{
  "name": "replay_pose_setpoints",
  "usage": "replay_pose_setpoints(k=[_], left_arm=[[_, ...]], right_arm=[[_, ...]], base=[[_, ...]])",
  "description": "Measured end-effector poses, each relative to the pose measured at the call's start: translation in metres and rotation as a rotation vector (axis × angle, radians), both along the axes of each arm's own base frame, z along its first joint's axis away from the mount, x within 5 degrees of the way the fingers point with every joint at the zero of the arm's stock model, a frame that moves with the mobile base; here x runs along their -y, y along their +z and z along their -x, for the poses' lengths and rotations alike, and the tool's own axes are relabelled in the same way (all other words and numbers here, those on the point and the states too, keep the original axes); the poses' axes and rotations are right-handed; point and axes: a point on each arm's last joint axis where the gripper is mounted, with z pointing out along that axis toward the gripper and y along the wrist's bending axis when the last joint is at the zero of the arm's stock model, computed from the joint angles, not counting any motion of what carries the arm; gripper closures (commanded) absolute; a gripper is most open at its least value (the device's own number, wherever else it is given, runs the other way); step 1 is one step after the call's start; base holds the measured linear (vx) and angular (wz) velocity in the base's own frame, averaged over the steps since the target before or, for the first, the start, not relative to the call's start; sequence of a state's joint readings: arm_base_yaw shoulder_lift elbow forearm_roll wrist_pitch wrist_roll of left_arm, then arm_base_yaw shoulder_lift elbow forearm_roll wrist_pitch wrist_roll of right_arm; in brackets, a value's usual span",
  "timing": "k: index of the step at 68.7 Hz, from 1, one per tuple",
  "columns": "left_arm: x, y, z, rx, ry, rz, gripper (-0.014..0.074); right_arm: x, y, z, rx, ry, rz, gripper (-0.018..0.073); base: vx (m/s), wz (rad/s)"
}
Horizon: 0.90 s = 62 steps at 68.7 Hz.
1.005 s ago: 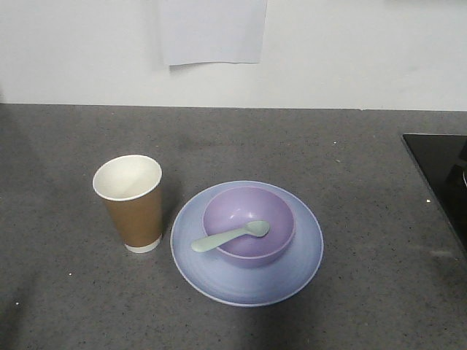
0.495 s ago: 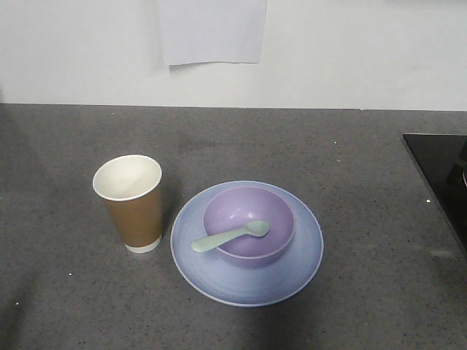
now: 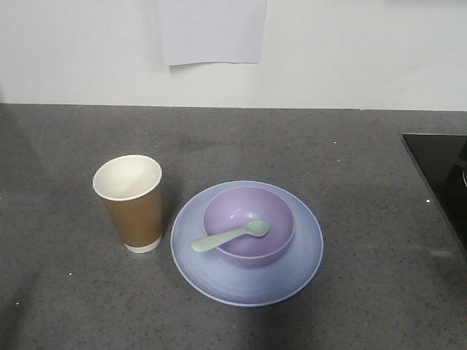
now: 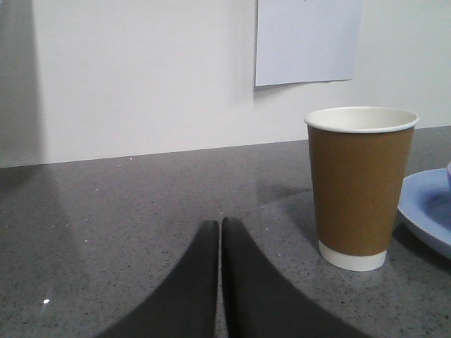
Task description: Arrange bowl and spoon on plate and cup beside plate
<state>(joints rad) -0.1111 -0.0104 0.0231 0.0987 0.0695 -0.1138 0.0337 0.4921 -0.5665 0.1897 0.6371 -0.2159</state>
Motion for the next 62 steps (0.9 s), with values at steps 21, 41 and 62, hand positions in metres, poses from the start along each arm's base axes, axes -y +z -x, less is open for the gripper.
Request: replay_pose_setpoints(k=[21,41,62], left_arm=[[0.0,0.0,0.0,-0.001,0.0,0.0,0.0603],[0.0,0.0,0.0,-0.001,0.0,0.0,0.0603],[0.0,0.0,0.0,-0.001,0.0,0.0,0.0603]], right_arm=[[0.005,-0.011,0.006,0.119,-0.057,0.007,0.057],[0.01,-0.068,0.022,0.322,-0.119,-0.064,0.057],[0.011,-0.111,0.036,0.46,-0.137,-0.108,0.057]], base=[[0.0,0.0],[0.0,0.0],[0.0,0.0]])
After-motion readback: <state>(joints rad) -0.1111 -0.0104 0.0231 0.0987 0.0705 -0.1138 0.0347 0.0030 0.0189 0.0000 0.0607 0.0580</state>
